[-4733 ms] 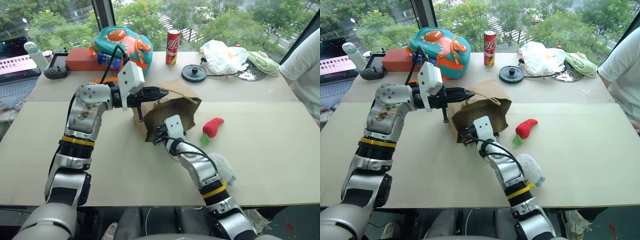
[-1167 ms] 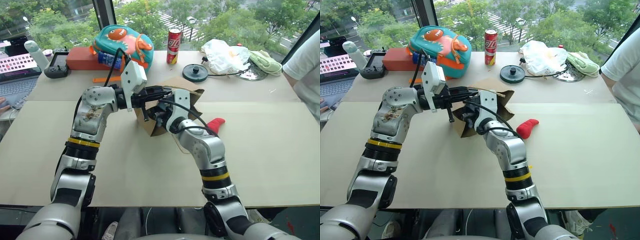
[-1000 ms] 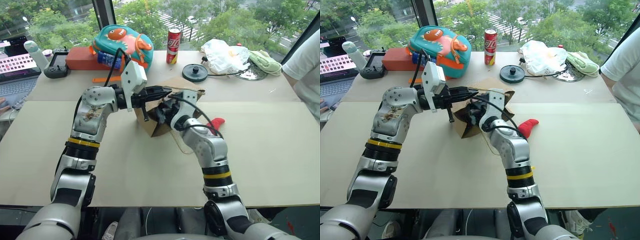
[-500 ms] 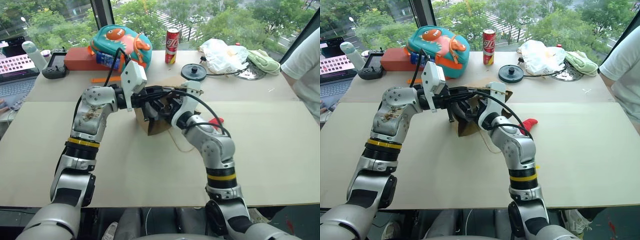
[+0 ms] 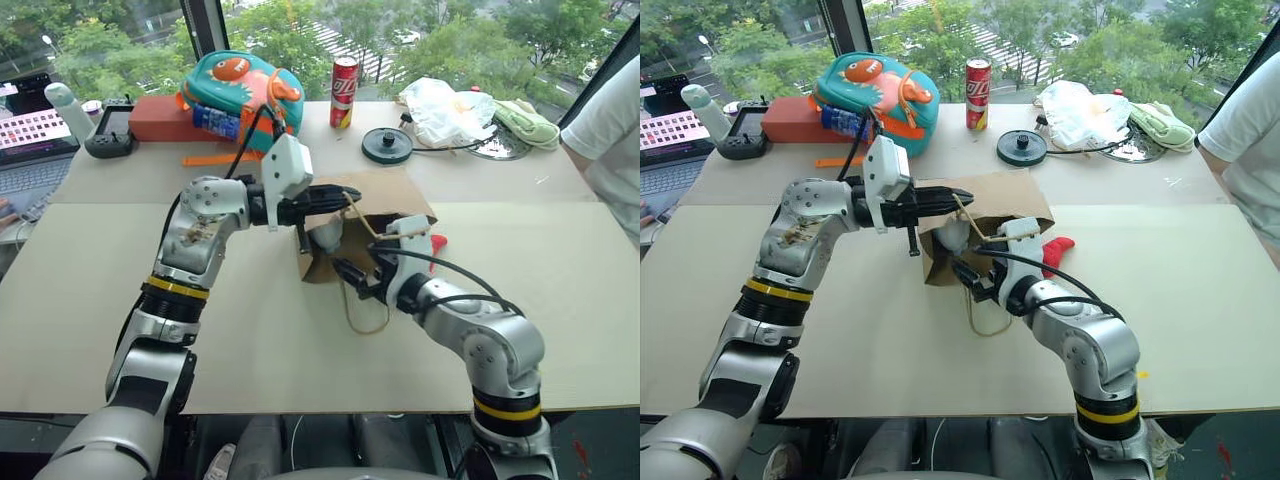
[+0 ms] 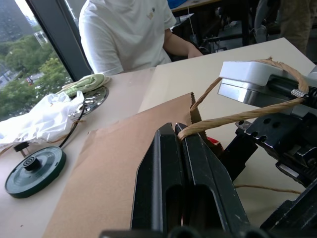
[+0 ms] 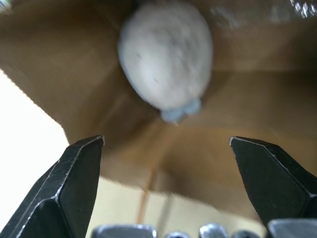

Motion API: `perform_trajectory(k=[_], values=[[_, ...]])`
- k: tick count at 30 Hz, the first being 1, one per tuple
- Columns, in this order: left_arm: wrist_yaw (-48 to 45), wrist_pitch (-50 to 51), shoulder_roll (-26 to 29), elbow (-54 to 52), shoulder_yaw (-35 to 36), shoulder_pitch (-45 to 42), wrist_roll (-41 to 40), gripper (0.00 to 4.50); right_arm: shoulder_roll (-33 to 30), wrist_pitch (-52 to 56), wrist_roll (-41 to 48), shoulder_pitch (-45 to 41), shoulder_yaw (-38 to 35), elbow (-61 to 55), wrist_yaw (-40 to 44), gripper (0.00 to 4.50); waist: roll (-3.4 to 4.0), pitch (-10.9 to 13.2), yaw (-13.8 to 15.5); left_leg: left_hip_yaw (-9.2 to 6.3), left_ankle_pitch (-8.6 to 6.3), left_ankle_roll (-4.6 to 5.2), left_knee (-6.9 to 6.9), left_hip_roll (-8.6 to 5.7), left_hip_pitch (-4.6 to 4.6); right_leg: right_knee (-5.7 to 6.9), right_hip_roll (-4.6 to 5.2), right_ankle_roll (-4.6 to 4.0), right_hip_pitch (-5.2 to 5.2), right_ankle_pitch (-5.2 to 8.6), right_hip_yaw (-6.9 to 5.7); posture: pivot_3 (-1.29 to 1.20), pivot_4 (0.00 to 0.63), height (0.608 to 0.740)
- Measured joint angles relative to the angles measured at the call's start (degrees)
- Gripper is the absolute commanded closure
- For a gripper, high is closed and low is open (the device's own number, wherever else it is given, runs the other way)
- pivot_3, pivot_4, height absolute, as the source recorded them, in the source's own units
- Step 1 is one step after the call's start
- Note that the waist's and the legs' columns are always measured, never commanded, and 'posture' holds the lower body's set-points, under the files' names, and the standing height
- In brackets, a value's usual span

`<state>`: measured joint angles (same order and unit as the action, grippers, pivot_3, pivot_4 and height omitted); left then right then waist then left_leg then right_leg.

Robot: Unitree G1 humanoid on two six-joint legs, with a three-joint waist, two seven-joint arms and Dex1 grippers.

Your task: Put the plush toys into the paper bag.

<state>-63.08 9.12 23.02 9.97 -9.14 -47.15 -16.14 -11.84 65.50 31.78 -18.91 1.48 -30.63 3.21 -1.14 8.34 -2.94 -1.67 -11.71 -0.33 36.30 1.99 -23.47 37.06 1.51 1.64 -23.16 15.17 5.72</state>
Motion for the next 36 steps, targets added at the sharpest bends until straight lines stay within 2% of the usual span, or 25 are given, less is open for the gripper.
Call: perform_trajectory(k=[4,11,21,29,36], values=[[0.05,0.01,0.19,0.14,0.26,0.02,0.01,4.50,1.89,3.80,0.21,-1.24,-1.05,0.61,-1.23,0.01,0.00,0.00,-0.02,0.00,0.00,0.00,0.00,0.01,0.01,0.02,-0.01,0.00,0.01,0.00,0.00,0.00,0.150,0.739],[1.23,0.02,1.47,0.96,2.27,0.10,0.05,4.50,4.17,10.15,0.06,-8.39,-0.92,4.93,-1.80,0.01,0.00,0.00,0.18,0.00,0.00,0.00,0.00,0.00,-0.04,-0.02,0.00,-0.01,-0.02,0.00,0.00,0.00,0.150,0.739],[1.87,0.02,1.65,0.96,3.33,0.24,0.09,4.50,12.12,9.98,-0.24,-12.51,0.02,13.33,-1.12,0.01,0.00,0.00,0.36,-0.01,0.00,0.00,-0.01,-0.02,-0.06,0.00,0.04,-0.02,-0.02,-0.01,-0.02,0.00,0.150,0.739],[2.22,0.34,1.91,0.75,3.44,0.85,0.08,4.50,7.38,8.01,-3.56,-14.50,-4.60,14.99,-0.98,0.01,0.00,0.00,0.35,-0.01,0.00,0.00,-0.03,-0.02,-0.06,0.00,0.04,-0.01,-0.04,-0.01,-0.03,0.00,0.150,0.739],[2.44,1.07,1.93,0.43,3.46,0.93,0.09,4.50,9.58,8.01,-3.49,-14.50,-5.73,15.00,-0.61,0.01,0.00,0.00,-0.18,-0.01,0.00,0.00,-0.06,0.01,-0.05,0.02,0.02,-0.02,-0.07,-0.01,-0.03,0.00,0.150,0.739]])
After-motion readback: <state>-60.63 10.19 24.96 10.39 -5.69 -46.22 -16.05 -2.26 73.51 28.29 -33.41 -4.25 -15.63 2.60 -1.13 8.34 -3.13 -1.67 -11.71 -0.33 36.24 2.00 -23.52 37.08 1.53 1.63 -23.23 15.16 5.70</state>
